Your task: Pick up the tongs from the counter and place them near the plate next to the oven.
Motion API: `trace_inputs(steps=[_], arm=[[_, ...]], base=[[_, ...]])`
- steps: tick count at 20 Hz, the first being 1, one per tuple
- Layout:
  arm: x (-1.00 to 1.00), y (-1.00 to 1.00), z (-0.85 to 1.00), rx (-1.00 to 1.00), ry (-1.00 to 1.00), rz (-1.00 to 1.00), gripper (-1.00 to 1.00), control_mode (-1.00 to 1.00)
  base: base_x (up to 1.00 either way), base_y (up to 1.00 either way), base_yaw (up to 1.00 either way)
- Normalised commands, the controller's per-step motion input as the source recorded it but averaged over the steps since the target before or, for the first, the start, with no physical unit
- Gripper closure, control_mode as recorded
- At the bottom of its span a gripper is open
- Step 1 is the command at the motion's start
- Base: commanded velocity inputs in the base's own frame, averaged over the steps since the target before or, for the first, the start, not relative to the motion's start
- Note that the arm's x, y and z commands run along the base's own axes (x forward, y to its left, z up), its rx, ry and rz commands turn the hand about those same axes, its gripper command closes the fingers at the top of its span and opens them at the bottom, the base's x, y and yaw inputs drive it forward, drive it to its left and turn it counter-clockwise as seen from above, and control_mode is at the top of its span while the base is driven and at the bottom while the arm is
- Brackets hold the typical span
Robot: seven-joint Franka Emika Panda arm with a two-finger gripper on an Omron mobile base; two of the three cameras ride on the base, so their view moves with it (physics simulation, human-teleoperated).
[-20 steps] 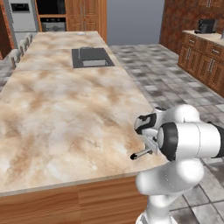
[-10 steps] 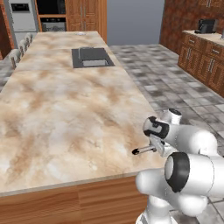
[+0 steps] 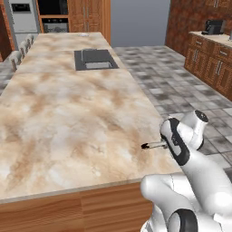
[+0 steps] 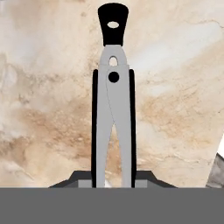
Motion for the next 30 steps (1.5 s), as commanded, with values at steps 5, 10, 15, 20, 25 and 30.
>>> trace_inputs(steps=[5,10,15,20,25,30], arm=[[0.00,-0.12,0.85,0.04,-0.16,-0.03,1.00,-1.00],[-0.03,-0.10,0.83,0.01,-0.12,-0.04,1.00,-1.00],[-0.20,-0.21,0.63,0.06,-0.06,-0.03,1.00,-1.00],[-0.11,-0.04,0.07,0.02,-0.01,-0.04,1.00,1.00],[0.00,0.00,0.00,0.00,0.00,0.00,1.00,1.00],[0.00,0.00,0.00,0.00,0.00,0.00,1.00,1.00]], base=[[0.00,0.00,0.00],[0.00,0.00,0.00],[0.00,0.00,0.00],[-0.16,-0.06,-0.06],[-0.46,-0.60,-0.18],[-0.27,-0.98,-0.12]])
